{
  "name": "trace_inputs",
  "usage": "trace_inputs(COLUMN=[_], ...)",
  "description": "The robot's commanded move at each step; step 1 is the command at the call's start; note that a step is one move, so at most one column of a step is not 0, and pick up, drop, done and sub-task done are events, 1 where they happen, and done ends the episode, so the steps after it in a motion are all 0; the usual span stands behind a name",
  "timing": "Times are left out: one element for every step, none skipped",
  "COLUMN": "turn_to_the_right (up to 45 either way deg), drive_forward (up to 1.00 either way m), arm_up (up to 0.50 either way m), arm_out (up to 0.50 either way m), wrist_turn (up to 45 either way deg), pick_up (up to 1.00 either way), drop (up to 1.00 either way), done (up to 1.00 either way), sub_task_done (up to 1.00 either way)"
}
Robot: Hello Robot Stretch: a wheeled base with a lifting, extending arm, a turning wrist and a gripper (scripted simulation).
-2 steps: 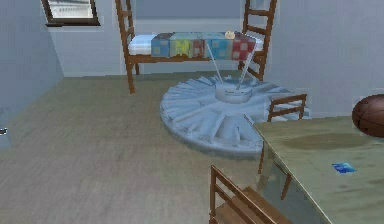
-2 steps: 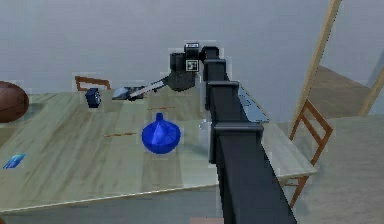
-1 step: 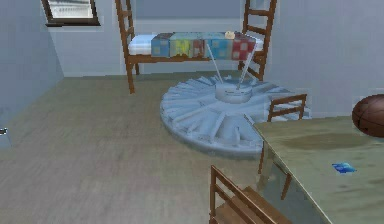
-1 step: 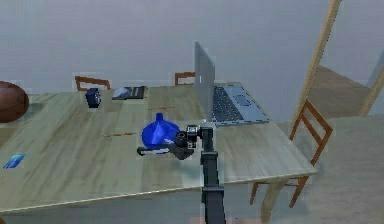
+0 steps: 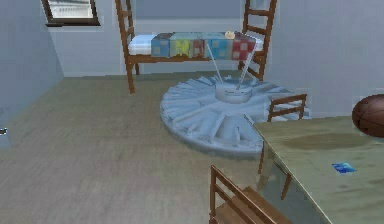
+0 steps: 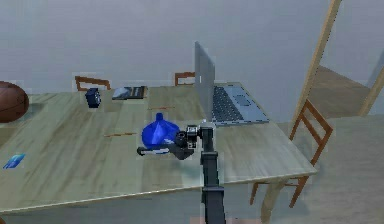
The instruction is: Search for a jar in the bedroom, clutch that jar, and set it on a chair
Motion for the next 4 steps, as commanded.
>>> trace_inputs(turn_to_the_right=[0.0, 0.0, 0.0, 0.0], drive_forward=[0.0, 0.0, 0.0, 0.0], arm_up=[0.1, 0.16, 0.0, 0.0], arm_out=[0.0, 0.0, 0.0, 0.0], wrist_turn=[0.0, 0.0, -45.0, -39.0], pick_up=[0.0, 0.0, 0.0, 0.0], drop=[0.0, 0.0, 0.0, 0.0], done=[0.0, 0.0, 0.0, 0.0], sub_task_done=[0.0, 0.0, 0.0, 0.0])
